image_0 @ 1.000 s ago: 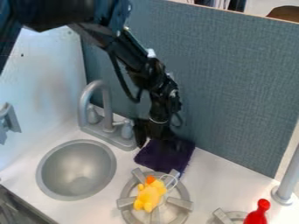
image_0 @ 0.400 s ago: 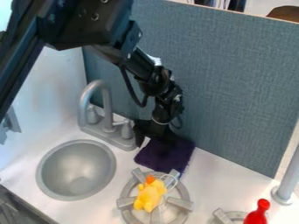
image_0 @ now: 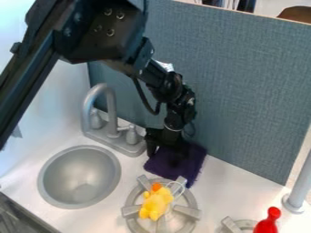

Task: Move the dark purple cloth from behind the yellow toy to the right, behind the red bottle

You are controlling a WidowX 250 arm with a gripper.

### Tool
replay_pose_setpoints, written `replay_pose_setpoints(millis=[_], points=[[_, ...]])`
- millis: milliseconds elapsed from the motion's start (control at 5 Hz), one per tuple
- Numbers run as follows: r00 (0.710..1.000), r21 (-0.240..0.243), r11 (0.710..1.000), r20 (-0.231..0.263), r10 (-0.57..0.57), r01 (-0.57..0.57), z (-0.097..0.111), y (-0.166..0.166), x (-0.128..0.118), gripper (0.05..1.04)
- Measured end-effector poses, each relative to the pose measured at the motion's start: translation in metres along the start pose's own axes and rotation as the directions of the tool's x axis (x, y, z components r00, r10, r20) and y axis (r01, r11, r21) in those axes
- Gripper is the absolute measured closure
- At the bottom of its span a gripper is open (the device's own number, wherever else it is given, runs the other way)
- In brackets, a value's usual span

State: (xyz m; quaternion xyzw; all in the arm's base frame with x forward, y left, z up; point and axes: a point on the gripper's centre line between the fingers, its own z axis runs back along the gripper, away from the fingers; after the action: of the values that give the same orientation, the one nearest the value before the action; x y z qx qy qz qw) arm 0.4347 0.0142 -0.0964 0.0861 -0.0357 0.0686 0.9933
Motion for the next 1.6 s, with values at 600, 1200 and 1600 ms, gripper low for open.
replay_pose_setpoints(millis=[600, 1200, 1600], points=[[0.972, -0.138, 0.963, 0.031, -0.231, 0.233, 0.010, -0.083, -0.017, 0.083], [0.918, -0.192, 0.897, 0.089, -0.387, 0.398, 0.030, -0.165, -0.043, 0.083], [0.934, -0.179, 0.919, 0.133, -0.333, 0.353, 0.042, -0.155, -0.049, 0.083]])
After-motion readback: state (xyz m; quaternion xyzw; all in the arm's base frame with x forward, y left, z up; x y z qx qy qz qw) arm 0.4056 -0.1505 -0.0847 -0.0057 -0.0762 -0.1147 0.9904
